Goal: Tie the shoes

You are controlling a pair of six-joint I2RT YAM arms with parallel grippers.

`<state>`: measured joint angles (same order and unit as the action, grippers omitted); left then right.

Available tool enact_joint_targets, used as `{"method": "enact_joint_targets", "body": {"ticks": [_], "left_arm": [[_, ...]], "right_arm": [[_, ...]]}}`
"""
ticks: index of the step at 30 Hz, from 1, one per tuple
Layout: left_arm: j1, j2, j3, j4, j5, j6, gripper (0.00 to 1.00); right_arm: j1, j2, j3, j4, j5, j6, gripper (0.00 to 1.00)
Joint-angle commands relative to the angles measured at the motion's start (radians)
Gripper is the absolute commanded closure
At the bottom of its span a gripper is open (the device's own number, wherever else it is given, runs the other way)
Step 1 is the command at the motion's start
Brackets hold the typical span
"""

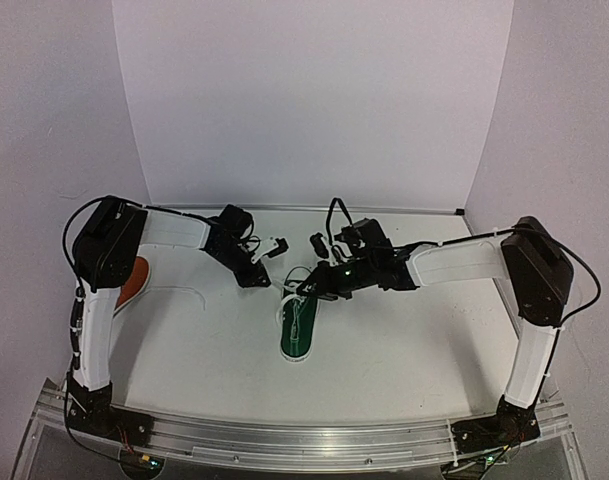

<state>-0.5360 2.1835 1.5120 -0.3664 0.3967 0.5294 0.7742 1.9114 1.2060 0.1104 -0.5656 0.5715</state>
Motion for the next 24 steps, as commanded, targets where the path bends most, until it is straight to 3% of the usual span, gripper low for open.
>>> {"method": "enact_joint_targets", "body": {"ticks": [1, 5, 10, 18, 24], "left_arm": [[0.002, 0.002, 0.052, -0.133, -0.098, -0.008, 0.9], [0.001, -0.097, -0.046, -0.092, -0.098, -0.036, 0.99], [-0.017, -0.303, -0.222, 0.035, -0.032, -0.131, 1.0], [-0.136, -0.503, -0.306, -0.088, 0.003, -0.16, 1.0], [-0.234, -0.625, -0.326, -0.155, 0.166, -0.139, 1.0]], "right_arm": [[0.002, -0.007, 0.024, 0.005, 0.021, -0.019, 1.0], [0.001, -0.004, 0.028, 0.006, 0.029, -0.021, 1.0], [-0.006, 0.001, 0.032, 0.005, 0.032, -0.025, 1.0], [-0.013, 0.018, 0.053, 0.006, 0.033, -0.028, 1.0], [-0.023, 0.029, 0.066, 0.005, 0.025, -0.037, 1.0]]}}
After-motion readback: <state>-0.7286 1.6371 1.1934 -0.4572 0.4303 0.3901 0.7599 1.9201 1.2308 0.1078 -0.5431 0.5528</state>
